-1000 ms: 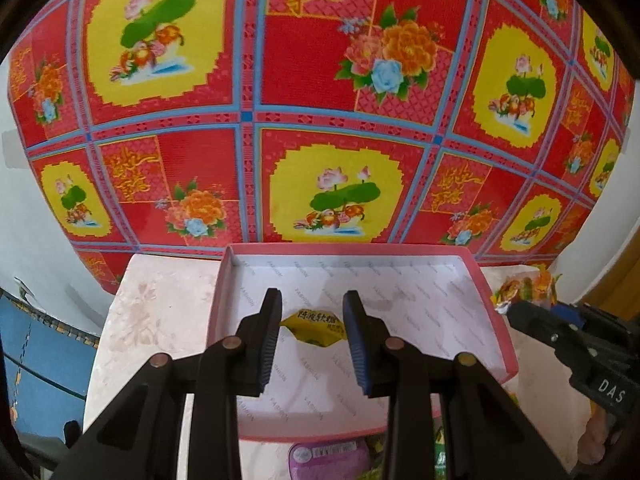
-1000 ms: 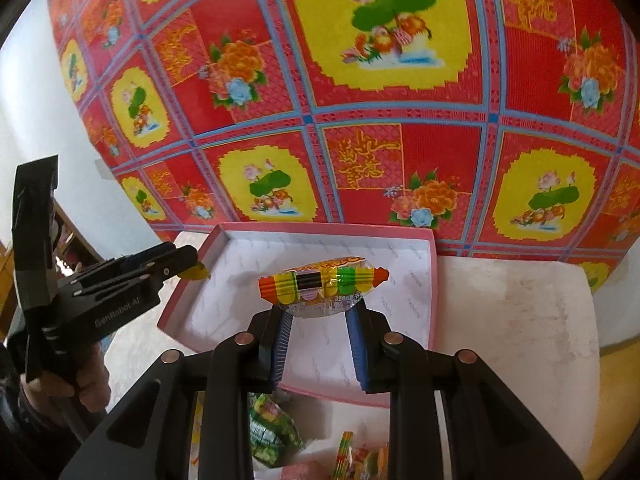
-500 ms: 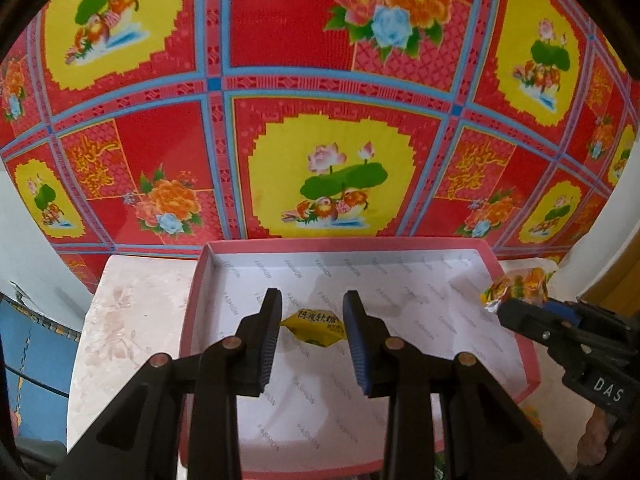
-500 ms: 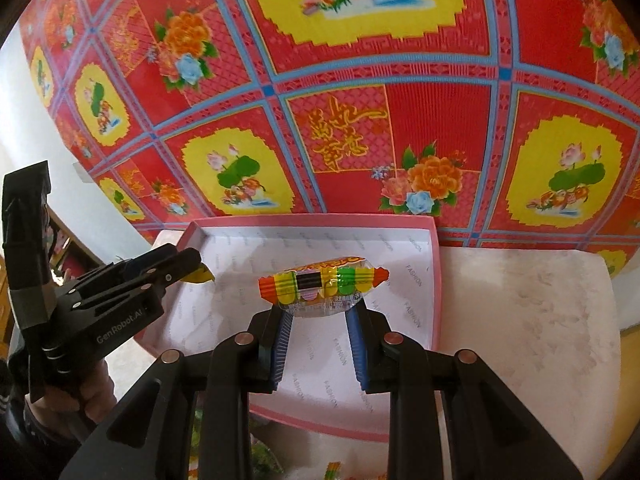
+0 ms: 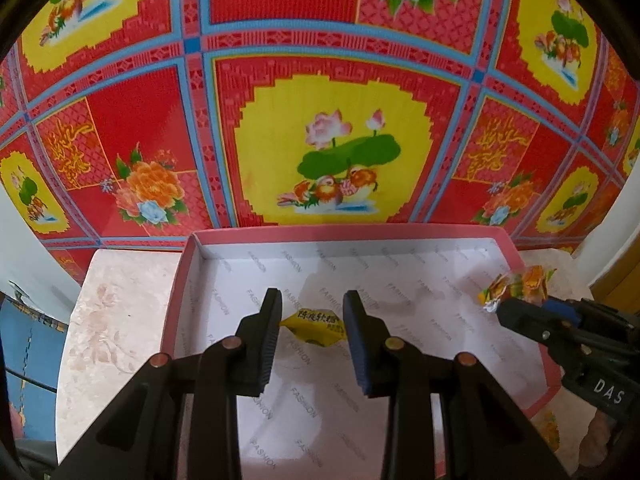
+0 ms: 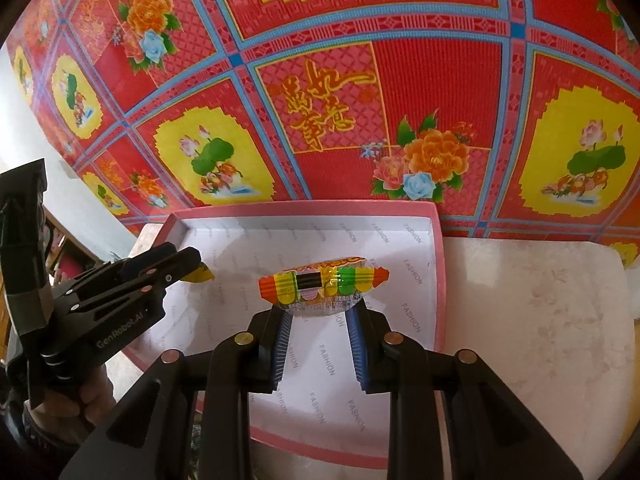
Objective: Organize snacks
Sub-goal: 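Open the left tool to drop the packet while the right tool releases the candy stick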
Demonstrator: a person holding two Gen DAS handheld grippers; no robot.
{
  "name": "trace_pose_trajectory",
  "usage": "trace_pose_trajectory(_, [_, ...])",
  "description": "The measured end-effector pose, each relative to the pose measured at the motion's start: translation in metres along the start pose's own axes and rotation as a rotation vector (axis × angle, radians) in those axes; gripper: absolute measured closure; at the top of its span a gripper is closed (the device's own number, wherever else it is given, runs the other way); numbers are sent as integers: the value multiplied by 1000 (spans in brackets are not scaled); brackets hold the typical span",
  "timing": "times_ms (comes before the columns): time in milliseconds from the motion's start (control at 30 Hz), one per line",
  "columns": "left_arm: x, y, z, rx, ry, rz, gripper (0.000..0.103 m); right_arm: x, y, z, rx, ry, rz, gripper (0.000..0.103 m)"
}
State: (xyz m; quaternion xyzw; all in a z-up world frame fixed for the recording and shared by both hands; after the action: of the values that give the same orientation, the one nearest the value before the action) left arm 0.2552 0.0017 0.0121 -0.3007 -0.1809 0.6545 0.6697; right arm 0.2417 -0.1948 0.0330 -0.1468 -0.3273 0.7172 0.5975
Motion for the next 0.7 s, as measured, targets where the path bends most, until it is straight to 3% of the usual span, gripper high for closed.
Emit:
trace_pose_trajectory(600, [-4,1,-12,28,-1,-1,69,1,2,-12,41,-1,-11,74])
trace_pose_trajectory(700, [-6,1,-7,29,0,-3,62,1,3,-13,54,-2,-15,70])
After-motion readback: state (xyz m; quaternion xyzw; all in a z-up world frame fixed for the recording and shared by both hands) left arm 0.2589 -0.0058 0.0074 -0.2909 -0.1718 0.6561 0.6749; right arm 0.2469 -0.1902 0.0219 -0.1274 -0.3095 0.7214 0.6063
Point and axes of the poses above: each gripper's, at about its wrist camera, not at the fingertips, and z roughly against the way its jaws point, x to its left, y to its underside, the point moved 4 cm from there along -z, roughly the way its jaws point, and after that the axes turned 7 degrees about y, right-handed, at the moved point
